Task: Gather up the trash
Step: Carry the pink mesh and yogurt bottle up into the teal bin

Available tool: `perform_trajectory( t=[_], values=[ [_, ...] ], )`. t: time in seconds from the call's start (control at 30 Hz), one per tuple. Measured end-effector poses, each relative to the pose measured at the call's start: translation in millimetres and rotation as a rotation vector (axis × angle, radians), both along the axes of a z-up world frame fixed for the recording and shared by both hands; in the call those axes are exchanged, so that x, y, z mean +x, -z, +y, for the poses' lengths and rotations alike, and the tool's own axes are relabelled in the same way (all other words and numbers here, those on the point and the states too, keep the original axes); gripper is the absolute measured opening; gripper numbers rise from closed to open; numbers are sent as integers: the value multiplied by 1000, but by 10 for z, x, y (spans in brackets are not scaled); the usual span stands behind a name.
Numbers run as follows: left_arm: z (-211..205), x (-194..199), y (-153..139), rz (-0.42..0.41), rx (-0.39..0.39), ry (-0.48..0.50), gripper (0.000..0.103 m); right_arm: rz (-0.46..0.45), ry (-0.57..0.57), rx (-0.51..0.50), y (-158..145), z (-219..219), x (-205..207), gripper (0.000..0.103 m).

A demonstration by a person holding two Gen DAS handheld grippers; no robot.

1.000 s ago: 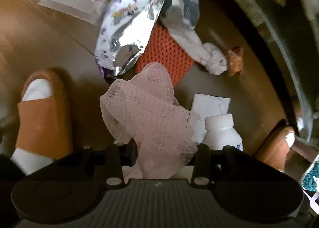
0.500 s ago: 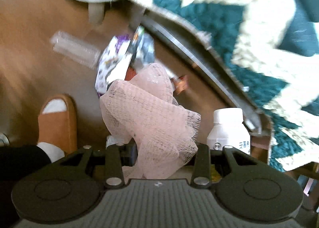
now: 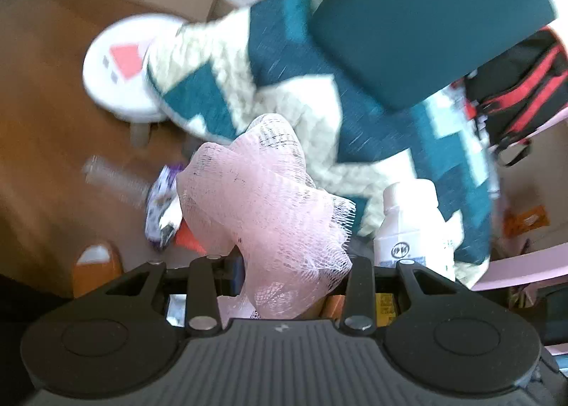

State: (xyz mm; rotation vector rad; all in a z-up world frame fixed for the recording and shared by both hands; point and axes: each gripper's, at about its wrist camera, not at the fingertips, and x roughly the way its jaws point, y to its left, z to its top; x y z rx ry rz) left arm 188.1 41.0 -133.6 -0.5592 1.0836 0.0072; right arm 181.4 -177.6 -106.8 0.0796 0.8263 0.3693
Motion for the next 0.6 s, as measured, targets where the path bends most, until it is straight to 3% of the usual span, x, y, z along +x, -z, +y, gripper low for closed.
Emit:
perform_trajectory(
  t=[0.23, 0.6],
  values=[
    [-44, 88, -810, -176, 3, 18, 38, -157, 0, 69, -772, -63, 29, 43],
    [-117, 608, -2088, -398, 63, 62, 38, -383, 51, 75, -1941, -158, 535, 43]
  ],
)
